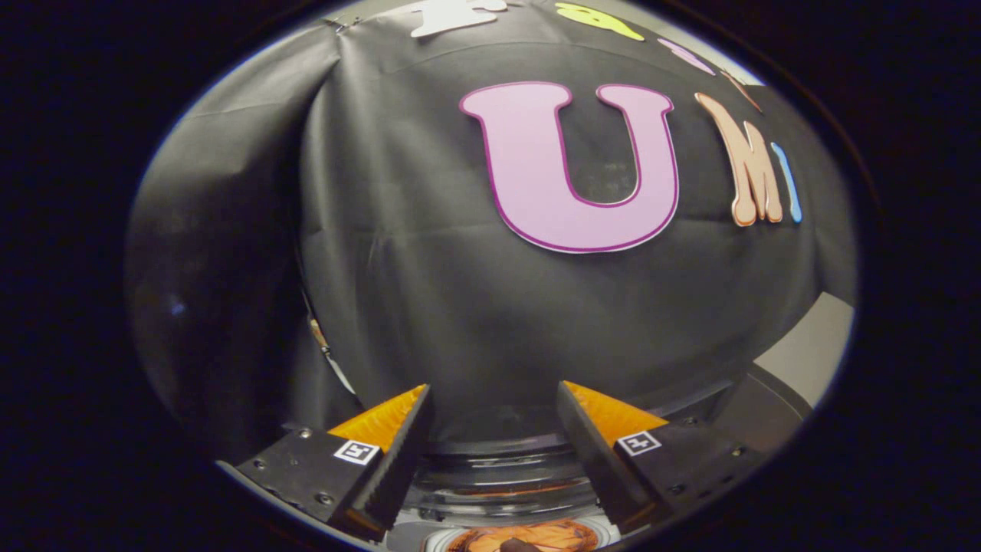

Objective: Put the clothes into the washing machine and then close the washing machine lid.

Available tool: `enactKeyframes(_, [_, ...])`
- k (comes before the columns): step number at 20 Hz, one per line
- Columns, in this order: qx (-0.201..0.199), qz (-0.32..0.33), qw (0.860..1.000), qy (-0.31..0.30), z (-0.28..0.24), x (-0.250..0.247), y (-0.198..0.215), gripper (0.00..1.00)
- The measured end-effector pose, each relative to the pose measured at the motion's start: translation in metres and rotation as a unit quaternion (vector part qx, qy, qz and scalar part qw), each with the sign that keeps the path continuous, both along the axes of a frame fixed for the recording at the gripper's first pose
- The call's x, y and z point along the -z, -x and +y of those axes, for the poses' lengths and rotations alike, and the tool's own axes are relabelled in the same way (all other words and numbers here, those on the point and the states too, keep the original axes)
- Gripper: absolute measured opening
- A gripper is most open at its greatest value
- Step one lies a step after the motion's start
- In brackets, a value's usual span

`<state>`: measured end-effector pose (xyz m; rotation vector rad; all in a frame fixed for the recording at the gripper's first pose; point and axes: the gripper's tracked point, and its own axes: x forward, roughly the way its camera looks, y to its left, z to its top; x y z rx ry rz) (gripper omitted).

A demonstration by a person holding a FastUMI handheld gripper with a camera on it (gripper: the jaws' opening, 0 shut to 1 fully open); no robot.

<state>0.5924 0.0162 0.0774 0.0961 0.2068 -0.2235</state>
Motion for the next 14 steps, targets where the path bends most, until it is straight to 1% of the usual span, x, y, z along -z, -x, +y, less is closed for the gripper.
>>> enactKeyframes(3, [0.006,0.037,0.999,0.027,-0.008,0.018,-0.001,0.97])
enactKeyframes(5, [0.000,0.033,0.999,0.026,-0.008,0.018,-0.005,0.99])
enactKeyframes(7, [-0.009,0.046,0.999,0.018,-0.006,0.019,-0.004,0.98])
enactKeyframes(9, [-0.011,0.051,0.998,0.019,-0.006,0.020,-0.001,0.96])
enactKeyframes(12, [-0.009,0.050,0.999,0.020,-0.006,0.021,-0.002,0.96])
enactKeyframes(14, [-0.009,0.062,0.998,0.019,-0.006,0.021,0.000,0.96])
